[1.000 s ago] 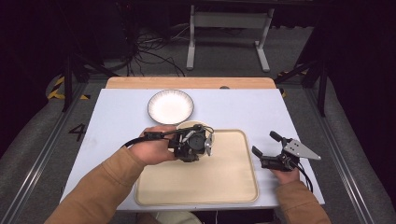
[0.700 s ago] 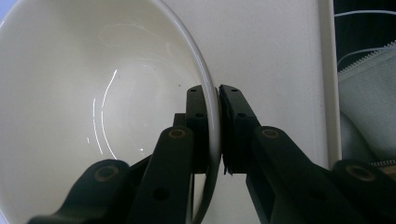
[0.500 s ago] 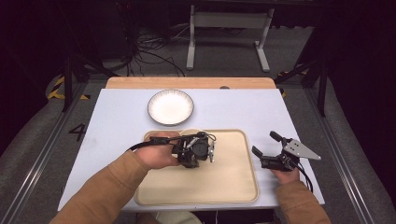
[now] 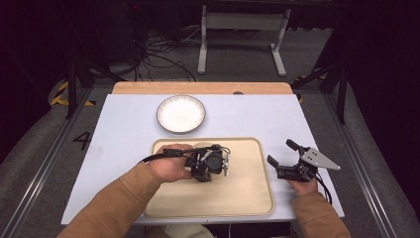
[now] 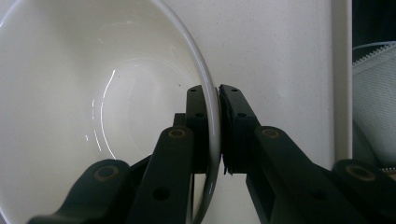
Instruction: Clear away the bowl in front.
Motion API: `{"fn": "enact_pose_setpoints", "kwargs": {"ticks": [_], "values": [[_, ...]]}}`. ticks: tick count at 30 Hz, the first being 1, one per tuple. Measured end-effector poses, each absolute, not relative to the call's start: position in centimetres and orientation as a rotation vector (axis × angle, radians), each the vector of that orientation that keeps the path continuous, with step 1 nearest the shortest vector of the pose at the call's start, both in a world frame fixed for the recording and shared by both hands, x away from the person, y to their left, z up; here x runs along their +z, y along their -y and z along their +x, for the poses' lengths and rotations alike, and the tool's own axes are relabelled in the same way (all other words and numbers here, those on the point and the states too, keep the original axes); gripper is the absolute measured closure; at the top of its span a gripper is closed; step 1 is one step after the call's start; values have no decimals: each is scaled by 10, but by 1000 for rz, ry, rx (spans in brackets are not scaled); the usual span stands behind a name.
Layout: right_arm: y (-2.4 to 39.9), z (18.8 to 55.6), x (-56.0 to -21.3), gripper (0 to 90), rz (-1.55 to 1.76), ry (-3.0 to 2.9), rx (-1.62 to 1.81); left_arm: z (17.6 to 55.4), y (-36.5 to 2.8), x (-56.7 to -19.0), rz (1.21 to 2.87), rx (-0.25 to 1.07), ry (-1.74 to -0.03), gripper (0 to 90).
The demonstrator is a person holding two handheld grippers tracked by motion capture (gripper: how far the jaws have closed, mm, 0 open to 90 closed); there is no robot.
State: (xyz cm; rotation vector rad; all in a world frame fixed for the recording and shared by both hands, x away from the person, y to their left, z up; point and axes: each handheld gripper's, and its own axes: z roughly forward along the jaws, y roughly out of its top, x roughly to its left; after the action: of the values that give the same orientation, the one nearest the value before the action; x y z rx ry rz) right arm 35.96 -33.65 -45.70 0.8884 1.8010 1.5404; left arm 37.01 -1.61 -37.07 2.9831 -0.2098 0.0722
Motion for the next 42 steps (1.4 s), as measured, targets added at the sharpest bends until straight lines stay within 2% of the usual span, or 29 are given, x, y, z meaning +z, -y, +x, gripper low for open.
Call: {"fn": "enact_pose_setpoints", "kwargs": {"ticks": [26, 42], "values": [[336, 360, -457, 31, 887, -1801, 1539, 372, 19, -382, 3003, 69, 184, 832], [336, 360, -457, 31, 887, -1803, 1538, 371, 21, -388, 3014, -2, 195, 773]]}}
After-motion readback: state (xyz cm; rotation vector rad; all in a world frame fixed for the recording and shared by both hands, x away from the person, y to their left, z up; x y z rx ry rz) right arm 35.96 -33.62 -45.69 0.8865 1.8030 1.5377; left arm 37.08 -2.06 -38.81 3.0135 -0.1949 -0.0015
